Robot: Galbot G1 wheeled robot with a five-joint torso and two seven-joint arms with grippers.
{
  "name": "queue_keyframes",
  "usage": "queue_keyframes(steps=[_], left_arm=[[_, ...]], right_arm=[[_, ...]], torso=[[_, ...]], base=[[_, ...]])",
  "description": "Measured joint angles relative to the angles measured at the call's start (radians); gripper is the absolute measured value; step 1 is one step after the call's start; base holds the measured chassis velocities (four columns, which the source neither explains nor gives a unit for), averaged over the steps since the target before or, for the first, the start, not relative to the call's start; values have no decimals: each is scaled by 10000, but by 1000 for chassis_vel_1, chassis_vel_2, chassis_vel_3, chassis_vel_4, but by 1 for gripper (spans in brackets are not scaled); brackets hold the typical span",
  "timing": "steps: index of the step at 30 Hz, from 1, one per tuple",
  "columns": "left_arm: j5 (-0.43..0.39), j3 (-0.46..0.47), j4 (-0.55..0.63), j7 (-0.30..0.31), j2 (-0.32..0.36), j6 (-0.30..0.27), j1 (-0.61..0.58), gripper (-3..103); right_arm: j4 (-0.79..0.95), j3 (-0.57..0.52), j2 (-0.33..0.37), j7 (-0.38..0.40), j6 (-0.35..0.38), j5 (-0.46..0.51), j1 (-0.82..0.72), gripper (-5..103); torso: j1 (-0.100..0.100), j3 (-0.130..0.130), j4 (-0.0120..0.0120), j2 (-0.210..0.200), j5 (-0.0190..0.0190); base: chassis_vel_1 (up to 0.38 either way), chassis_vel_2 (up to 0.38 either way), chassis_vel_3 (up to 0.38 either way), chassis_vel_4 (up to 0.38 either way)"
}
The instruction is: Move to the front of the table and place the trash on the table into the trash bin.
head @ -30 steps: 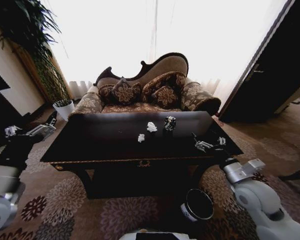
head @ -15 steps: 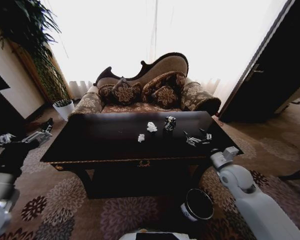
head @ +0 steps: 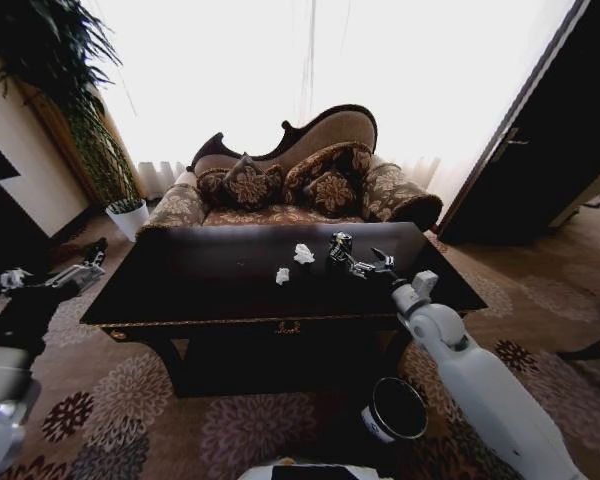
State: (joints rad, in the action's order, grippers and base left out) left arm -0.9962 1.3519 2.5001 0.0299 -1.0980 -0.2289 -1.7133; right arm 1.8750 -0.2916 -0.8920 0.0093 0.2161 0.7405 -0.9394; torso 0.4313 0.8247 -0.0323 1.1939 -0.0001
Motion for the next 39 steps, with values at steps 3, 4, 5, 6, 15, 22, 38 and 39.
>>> queue_keyframes(steps=[3, 4, 5, 6, 15, 22, 38, 39], left_arm=[[9, 4, 0, -2, -12, -1, -16, 100], [9, 32, 0, -3, -14, -1, -42, 100], [10, 67, 0, -4, -14, -1, -70, 100], [4, 112, 0, -4, -14, -1, -99, 100], [-302, 601, 0, -4, 72, 21, -239, 100], [-410, 735, 0, 3, 72, 33, -310, 100], [-411, 704, 0, 17, 110, 42, -267, 100], [-409, 704, 0, 19, 108, 43, -249, 100]], right_arm=[[-139, 270, 13, 0, 3, -59, 217, 100], [-206, 387, 17, -3, 2, -77, 327, 100], [-255, 463, 16, -9, 3, -85, 401, 100], [-305, 535, 15, -17, 3, -92, 474, 100], [-731, 1024, -22, -74, -27, -127, 1111, 100], [-1212, 1336, -28, -78, -63, -121, 1587, 100], [-1858, 1595, -197, -342, -351, 37, 1969, 85], [-1863, 1613, -198, -354, -360, 43, 1987, 79]], torso=[[0, 0, 0, 0, 0], [0, 0, 0, 0, 0], [0, 0, 0, 0, 1], [0, 0, 0, 0, 1], [0, -1, 0, 0, 1], [0, -1, 0, 0, 0], [0, 0, 0, 0, 1], [0, 0, 0, -1, 1]], base=[[0, 0, 0, 0], [0, 0, 0, 0], [0, 0, 0, 0], [0, 0, 0, 0], [0, 0, 0, 0], [0, 0, 0, 0], [0, 0, 0, 0], [0, 0, 0, 0]])
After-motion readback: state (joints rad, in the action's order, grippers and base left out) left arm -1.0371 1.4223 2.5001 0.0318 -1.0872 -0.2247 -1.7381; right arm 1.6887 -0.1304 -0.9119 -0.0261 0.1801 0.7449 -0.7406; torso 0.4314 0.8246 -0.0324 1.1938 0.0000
